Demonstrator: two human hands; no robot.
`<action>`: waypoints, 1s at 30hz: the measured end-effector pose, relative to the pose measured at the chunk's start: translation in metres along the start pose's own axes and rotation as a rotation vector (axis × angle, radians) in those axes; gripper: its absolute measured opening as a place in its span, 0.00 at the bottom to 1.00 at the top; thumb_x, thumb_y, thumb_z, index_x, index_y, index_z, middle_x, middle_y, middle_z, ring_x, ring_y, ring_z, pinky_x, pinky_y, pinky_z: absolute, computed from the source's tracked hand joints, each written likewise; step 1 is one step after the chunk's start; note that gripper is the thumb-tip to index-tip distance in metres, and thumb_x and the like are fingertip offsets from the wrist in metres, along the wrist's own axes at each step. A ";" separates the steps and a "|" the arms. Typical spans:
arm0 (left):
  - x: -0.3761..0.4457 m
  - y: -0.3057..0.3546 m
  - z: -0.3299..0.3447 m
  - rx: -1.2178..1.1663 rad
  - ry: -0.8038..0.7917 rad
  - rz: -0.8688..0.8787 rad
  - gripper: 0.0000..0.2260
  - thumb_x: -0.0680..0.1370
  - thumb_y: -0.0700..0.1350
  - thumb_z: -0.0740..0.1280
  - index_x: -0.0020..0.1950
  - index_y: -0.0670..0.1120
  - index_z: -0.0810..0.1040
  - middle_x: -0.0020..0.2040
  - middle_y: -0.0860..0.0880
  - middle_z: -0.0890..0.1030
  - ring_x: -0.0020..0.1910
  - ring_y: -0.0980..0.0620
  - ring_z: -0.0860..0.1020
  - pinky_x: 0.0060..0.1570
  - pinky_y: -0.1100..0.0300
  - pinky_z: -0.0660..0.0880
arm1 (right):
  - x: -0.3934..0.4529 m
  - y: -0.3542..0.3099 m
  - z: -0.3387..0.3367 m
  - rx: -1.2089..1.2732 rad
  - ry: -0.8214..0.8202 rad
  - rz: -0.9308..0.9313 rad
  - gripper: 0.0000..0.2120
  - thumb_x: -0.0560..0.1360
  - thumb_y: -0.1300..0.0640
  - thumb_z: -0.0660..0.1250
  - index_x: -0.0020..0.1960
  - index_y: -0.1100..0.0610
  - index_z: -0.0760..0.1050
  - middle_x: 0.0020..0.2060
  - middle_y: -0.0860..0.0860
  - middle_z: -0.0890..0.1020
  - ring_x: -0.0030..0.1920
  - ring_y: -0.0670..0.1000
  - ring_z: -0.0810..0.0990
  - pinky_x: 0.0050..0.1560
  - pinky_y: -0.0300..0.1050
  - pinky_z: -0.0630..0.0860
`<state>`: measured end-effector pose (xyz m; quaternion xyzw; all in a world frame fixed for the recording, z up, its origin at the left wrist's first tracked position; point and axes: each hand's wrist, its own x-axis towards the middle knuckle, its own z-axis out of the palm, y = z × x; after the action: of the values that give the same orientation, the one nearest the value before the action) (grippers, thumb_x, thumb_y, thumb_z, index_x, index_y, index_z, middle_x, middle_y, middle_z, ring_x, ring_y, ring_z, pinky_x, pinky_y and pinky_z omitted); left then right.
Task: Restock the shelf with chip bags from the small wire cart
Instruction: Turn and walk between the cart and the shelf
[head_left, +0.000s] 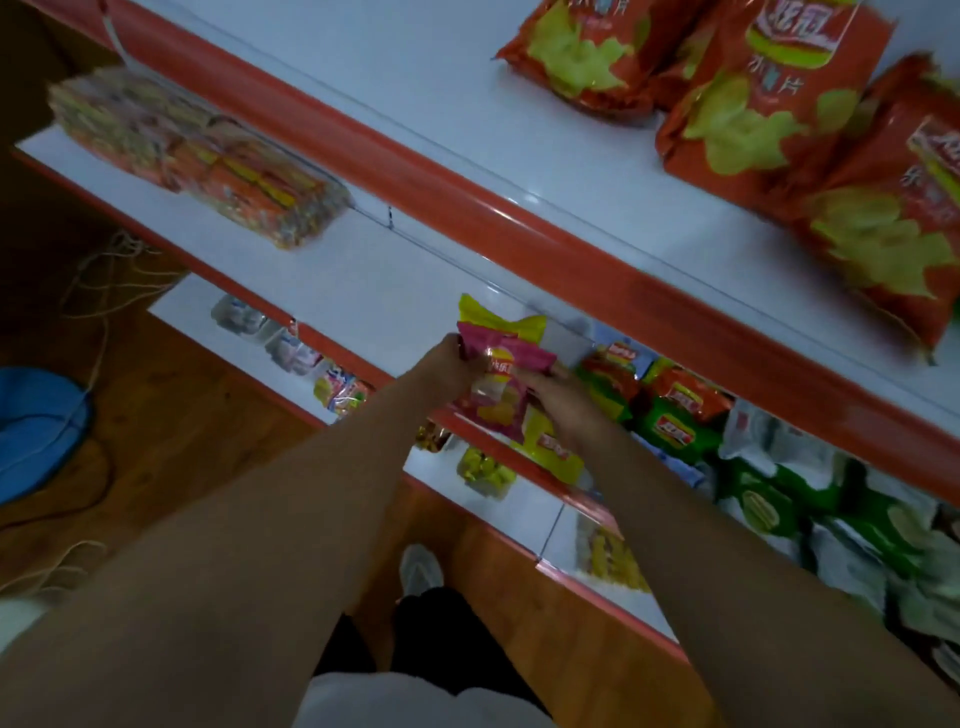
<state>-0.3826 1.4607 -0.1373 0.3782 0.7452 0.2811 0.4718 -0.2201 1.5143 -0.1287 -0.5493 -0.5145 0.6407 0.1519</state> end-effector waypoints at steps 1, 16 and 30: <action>0.010 0.012 -0.001 -0.008 0.021 0.036 0.05 0.80 0.38 0.63 0.44 0.43 0.74 0.35 0.50 0.74 0.34 0.53 0.71 0.35 0.58 0.68 | 0.024 0.006 -0.010 0.019 0.016 -0.025 0.17 0.63 0.45 0.75 0.51 0.48 0.83 0.50 0.51 0.86 0.53 0.54 0.84 0.60 0.56 0.77; 0.014 0.062 -0.030 0.466 -0.056 0.007 0.37 0.81 0.56 0.61 0.79 0.35 0.48 0.78 0.36 0.58 0.76 0.40 0.61 0.70 0.53 0.62 | -0.009 0.011 -0.051 -0.318 0.508 0.146 0.07 0.80 0.55 0.60 0.51 0.55 0.75 0.42 0.53 0.77 0.50 0.58 0.77 0.42 0.44 0.69; -0.159 0.016 0.027 0.555 -0.302 0.365 0.24 0.80 0.49 0.65 0.74 0.40 0.66 0.71 0.41 0.72 0.70 0.41 0.71 0.64 0.56 0.68 | -0.234 0.107 0.025 -0.585 0.765 0.082 0.27 0.79 0.49 0.62 0.73 0.61 0.64 0.68 0.61 0.73 0.67 0.62 0.72 0.64 0.54 0.70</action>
<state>-0.3107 1.3393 -0.0578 0.6560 0.6353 0.0886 0.3978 -0.1203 1.2786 -0.0928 -0.7849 -0.5583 0.2267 0.1440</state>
